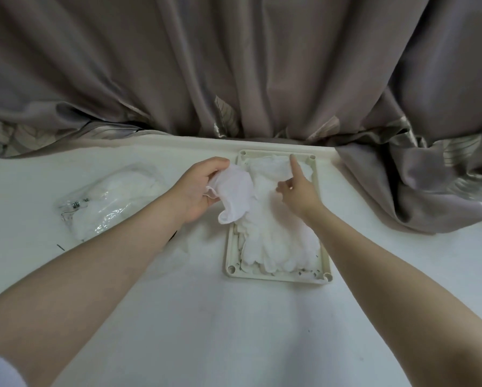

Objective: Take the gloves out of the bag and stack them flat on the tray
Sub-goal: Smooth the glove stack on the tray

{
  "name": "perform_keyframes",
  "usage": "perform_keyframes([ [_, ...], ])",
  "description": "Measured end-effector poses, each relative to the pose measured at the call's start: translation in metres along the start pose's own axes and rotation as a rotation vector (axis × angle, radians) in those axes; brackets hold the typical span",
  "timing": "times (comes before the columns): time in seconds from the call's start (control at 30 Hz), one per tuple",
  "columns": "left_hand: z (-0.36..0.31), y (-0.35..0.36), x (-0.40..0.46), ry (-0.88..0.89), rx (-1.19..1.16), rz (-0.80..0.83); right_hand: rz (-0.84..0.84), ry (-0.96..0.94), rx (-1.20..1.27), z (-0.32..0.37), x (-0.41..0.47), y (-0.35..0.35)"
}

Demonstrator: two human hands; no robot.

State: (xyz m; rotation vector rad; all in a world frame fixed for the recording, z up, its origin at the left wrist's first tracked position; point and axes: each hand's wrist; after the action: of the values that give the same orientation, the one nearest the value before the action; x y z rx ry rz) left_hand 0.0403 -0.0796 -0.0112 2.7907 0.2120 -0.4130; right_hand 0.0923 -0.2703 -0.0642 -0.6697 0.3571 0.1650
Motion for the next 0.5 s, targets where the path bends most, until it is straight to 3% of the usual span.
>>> perform_keyframes([
  [0.1,0.001,-0.001,0.002,-0.003,0.029,0.085,-0.105,0.024,0.047,0.005,0.0,-0.006],
  [0.2,-0.006,-0.004,-0.003,-0.033,0.161,0.308,-0.121,-0.178,0.032,0.02,-0.019,-0.007],
  [0.27,-0.012,-0.005,-0.007,-0.083,0.263,0.433,0.006,-0.239,0.189,0.036,-0.039,-0.01],
  [0.37,-0.026,-0.004,-0.018,-0.112,0.366,0.559,0.361,-0.272,0.332,0.05,-0.067,-0.022],
  [0.43,-0.035,-0.003,-0.03,-0.101,0.435,0.617,0.503,-0.275,0.296,0.051,-0.084,-0.03],
  [0.5,-0.044,-0.002,-0.039,-0.085,0.522,0.604,0.497,-0.28,0.107,0.052,-0.094,-0.034],
])
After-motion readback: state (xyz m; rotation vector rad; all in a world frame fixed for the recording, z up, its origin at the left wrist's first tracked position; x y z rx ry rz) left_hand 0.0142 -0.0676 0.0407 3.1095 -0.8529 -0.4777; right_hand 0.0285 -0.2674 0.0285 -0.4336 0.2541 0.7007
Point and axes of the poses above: each hand's wrist, its own x-axis towards the middle knuckle, its own y-axis out of the palm, z = x × y, and after that the axes turned 9 degrees about y, right-handed
